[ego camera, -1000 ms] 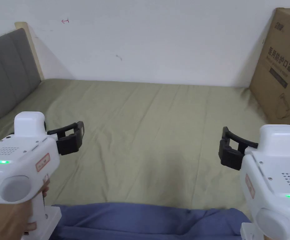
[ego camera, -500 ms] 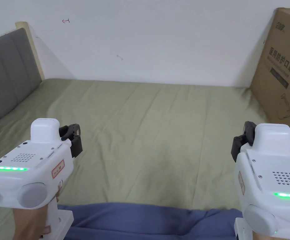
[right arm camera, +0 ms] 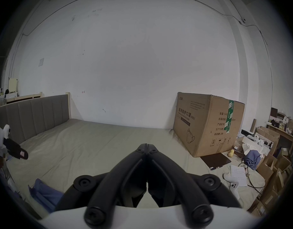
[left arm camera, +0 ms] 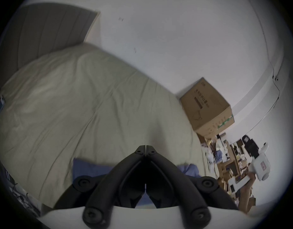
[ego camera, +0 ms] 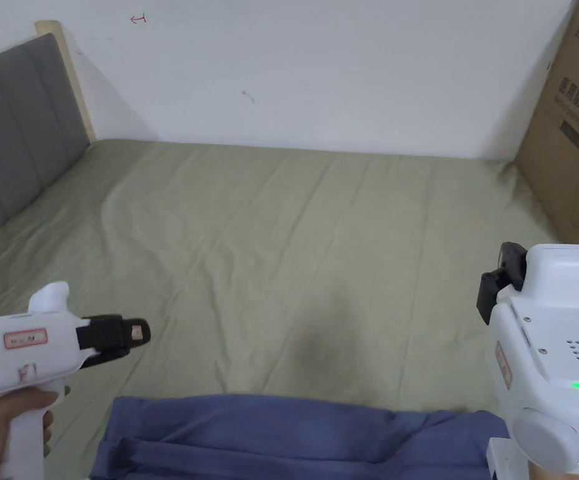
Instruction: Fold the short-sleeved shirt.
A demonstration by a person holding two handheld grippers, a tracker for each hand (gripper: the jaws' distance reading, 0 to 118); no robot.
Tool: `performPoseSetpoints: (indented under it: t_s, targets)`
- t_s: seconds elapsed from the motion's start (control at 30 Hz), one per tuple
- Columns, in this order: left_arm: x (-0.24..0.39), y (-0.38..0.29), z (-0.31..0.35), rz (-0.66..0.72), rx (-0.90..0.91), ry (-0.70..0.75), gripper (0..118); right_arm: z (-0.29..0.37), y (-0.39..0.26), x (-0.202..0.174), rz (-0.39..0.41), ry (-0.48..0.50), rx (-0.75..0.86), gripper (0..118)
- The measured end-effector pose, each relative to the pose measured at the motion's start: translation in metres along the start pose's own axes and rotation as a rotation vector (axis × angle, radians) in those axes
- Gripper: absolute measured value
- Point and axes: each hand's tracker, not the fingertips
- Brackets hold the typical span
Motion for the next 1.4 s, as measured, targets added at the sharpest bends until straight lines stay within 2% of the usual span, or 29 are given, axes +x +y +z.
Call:
performPoseSetpoints:
  t_s: [0.17,0.23,0.27,0.3,0.33,0.37,0.4,0.57,0.6,0.67,0.7,0.8,0.83,0.87,0.9,0.93,1.03,1.17,1.4]
  targets:
    - [-0.053,-0.017,-0.010,0.044,-0.110,0.053,2,-0.006,-0.006,-0.009,0.019,0.006,-0.029,0]
    - [-0.073,-0.023,-0.014,0.065,-0.113,0.076,31,-0.008,-0.009,-0.013,0.030,0.007,-0.044,0]
    - [-0.082,-0.026,-0.016,0.095,-0.130,0.085,49,-0.009,-0.010,-0.016,0.033,0.008,-0.050,0]
    - [-0.091,-0.030,-0.021,0.130,-0.158,0.086,72,-0.011,-0.012,-0.018,0.036,0.008,-0.058,0]
    - [-0.099,-0.035,-0.026,0.165,-0.191,0.095,85,-0.012,-0.013,-0.020,0.038,0.008,-0.067,0]
    - [-0.104,-0.040,-0.030,0.177,-0.207,0.104,92,-0.013,-0.015,-0.022,0.040,0.008,-0.075,0]
    - [-0.108,-0.042,-0.033,0.170,-0.212,0.106,93,-0.014,-0.017,-0.024,0.041,0.008,-0.082,0]
    - [-0.123,-0.059,-0.049,0.165,-0.249,0.082,93,-0.022,-0.025,-0.032,0.056,0.015,-0.122,0]
    - [-0.123,-0.063,-0.053,0.159,-0.261,0.073,90,-0.023,-0.026,-0.033,0.062,0.015,-0.128,0]
    - [-0.126,-0.069,-0.062,0.140,-0.289,0.074,73,-0.025,-0.028,-0.036,0.068,0.014,-0.136,0]
    - [-0.125,-0.072,-0.067,0.132,-0.299,0.078,59,-0.026,-0.029,-0.036,0.068,0.015,-0.140,0]
    - [-0.127,-0.075,-0.077,0.079,-0.291,0.123,54,-0.028,-0.030,-0.036,0.069,0.016,-0.151,0]
    - [-0.128,-0.075,-0.078,0.079,-0.289,0.126,45,-0.028,-0.031,-0.035,0.070,0.015,-0.153,0]
    - [-0.128,-0.073,-0.079,0.078,-0.286,0.135,33,-0.028,-0.031,-0.035,0.071,0.014,-0.155,0]
    - [-0.128,-0.073,-0.078,0.084,-0.282,0.135,11,-0.028,-0.032,-0.034,0.069,0.014,-0.156,0]
    - [-0.132,-0.073,-0.080,0.096,-0.276,0.114,8,-0.029,-0.032,-0.033,0.068,0.014,-0.158,0]
    - [-0.112,-0.065,-0.071,-0.033,-0.243,0.184,7,-0.030,-0.031,-0.027,0.065,0.012,-0.160,0]
    - [-0.094,-0.041,-0.043,-0.092,-0.199,0.185,6,-0.029,-0.024,-0.020,0.060,0.010,-0.139,0]
    - [-0.083,-0.005,0.015,-0.194,-0.132,0.398,6,-0.021,-0.015,-0.005,0.031,0.013,-0.097,0]
